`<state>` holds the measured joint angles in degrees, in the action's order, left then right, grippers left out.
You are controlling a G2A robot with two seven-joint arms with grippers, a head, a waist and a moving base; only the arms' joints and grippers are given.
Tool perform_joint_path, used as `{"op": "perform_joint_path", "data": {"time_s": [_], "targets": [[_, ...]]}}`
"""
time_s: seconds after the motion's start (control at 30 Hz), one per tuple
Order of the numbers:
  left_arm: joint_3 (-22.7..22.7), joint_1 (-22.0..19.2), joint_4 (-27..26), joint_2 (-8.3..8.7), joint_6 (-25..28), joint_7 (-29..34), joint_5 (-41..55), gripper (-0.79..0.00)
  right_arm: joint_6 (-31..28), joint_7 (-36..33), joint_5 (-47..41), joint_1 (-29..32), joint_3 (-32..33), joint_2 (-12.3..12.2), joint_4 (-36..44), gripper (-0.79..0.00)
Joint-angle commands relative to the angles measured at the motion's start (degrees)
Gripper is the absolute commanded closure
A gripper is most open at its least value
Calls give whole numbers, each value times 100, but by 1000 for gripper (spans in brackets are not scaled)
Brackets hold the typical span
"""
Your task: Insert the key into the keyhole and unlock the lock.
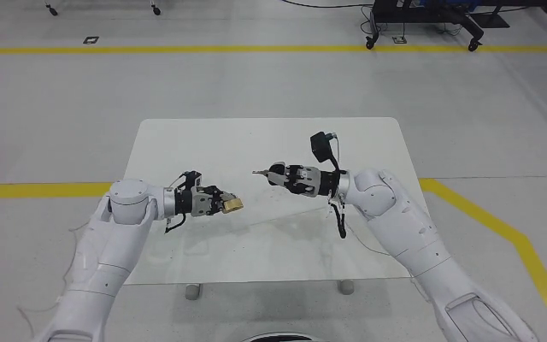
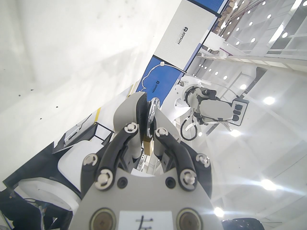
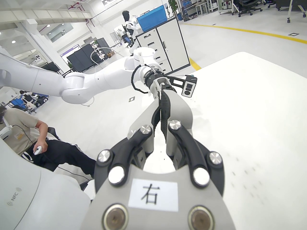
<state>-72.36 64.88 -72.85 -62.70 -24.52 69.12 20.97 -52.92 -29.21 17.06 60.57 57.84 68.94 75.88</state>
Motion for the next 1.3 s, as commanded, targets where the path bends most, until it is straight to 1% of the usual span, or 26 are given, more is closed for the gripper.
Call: {"op": "perform_joint_path", "data": {"time_s": [0.0, 0.07, 0.13, 0.2, 0.23, 0.3, 0.33, 0.4, 0.43, 0.57, 0.7, 0.8, 0.83, 1.27], "targets": [[-19, 33, -118, -40, 112, -337, 390, 0, 35, 24, -29, 45, -30, 5, 23, 0], [-43, 75, -193, -98, 272, -776, 813, 0, 101, 261, -367, 187, -65, 24, 87, 0], [9, 124, -247, -176, 433, -1262, 1276, 0, 133, 597, -925, 349, -42, 42, 98, 0], [74, 147, -262, -225, 611, -1627, 1439, 0, 101, 737, -1361, 477, -64, 54, 93, 0], [152, 168, -235, -265, 711, -1836, 1577, 0, 122, 734, -1676, 545, -83, 56, 70, 0], [217, 159, -174, -315, 932, -2118, 1732, 0, 279, 665, -1922, 610, -81, 47, 2, 0], [273, 150, -120, -355, 1150, -2344, 1831, 0, 463, 579, -2090, 656, -85, 40, -10, 0], [373, 140, -130, -400, 1591, -2687, 1710, 0, 560, 490, -2470, 763, -118, 40, 42, 0], [486, 137, -147, -437, 1866, -2891, 1612, 0, 664, 304, -2751, 837, -158, 33, 67, 0], [810, 106, -184, -558, 2465, -3370, 1513, 0, 979, 79, -2974, 973, -54, -12, 75, 0], [1038, 26, -101, -651, 2612, -3548, 1582, 0, 1233, 258, -2703, 1111, 168, -61, 109, 0], [1096, -57, 64, -710, 2380, -3374, 2055, 0, 1418, 458, -2450, 1302, 340, -99, 280, 0], [1093, -73, 91, -713, 2336, -3331, 2107, 0, 1448, 402, -2544, 1403, 401, -119, 415, 0], [1093, -73, 91, -713, 2336, -3331, 2107, 0, 1448, 402, -2544, 1403, 401, -119, 415, 0]]}}
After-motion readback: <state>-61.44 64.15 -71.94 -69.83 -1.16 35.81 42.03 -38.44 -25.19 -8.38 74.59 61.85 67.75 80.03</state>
